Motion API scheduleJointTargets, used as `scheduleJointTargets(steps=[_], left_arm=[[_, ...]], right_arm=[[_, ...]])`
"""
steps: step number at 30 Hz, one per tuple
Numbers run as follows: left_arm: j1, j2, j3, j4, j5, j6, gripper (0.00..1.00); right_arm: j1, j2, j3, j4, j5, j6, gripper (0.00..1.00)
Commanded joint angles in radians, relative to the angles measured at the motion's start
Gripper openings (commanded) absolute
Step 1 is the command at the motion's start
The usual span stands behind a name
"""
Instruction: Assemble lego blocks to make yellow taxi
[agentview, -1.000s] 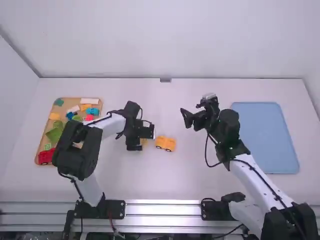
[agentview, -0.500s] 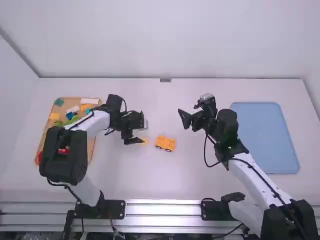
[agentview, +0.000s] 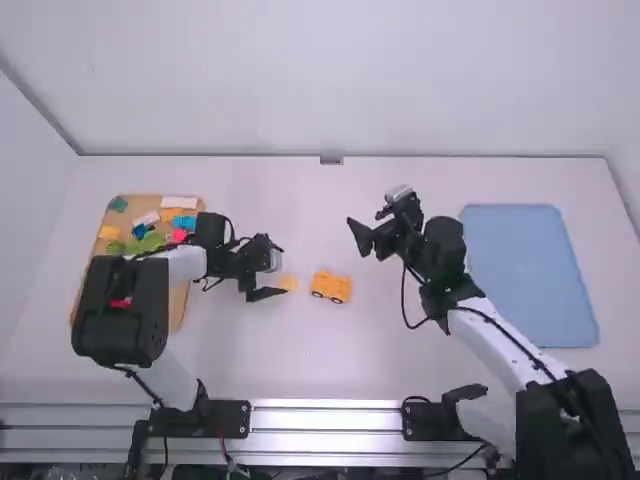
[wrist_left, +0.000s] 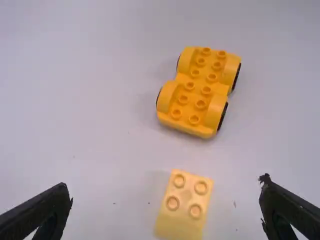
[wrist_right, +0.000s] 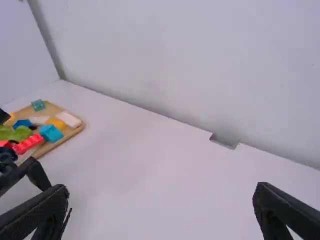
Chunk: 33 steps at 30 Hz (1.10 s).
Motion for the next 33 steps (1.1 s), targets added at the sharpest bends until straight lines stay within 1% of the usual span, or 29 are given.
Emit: scheduleJointTargets(steps=[1, 6, 8, 14, 19, 24, 28, 30, 33], left_arm=[[-0.005, 0.033, -0.009, 0.016, 0.071, -0.056, 0.99], [0.005, 0.098, 0.007, 0.019, 0.063, -0.029, 0.99], [0.011, 0.136, 0.023, 0.013, 0.081, 0.014, 0.99], [0.006, 0.175, 0.070, -0.028, 0.095, 0.022, 0.99], [-0.024, 0.175, 0.065, -0.035, 0.007, 0.065, 0.99], [-0.011, 0.175, 0.049, -0.015, -0.008, 0.066, 1.00], [-0.013, 0.175, 0.015, 0.025, -0.013, 0.066, 0.91], [-0.013, 0.175, 0.003, 0.042, -0.010, 0.066, 0.91], [-0.012, 0.175, -0.023, 0.081, -0.012, 0.066, 0.87]], right_arm=[[-0.001, 0.044, -0.005, 0.039, -0.006, -0.003, 0.98], [-0.001, 0.098, -0.005, 0.120, -0.073, 0.008, 0.98], [-0.001, 0.119, -0.005, 0.154, -0.111, -0.002, 0.98], [-0.001, 0.126, -0.005, 0.158, -0.119, 0.010, 0.98], [-0.001, 0.126, -0.005, 0.174, -0.182, 0.009, 0.98], [-0.001, 0.126, -0.005, 0.182, -0.209, 0.009, 0.98], [-0.001, 0.126, -0.005, 0.182, -0.214, 0.009, 0.98], [-0.001, 0.126, -0.005, 0.182, -0.214, 0.009, 0.98], [-0.001, 0.126, -0.005, 0.182, -0.214, 0.010, 0.98]])
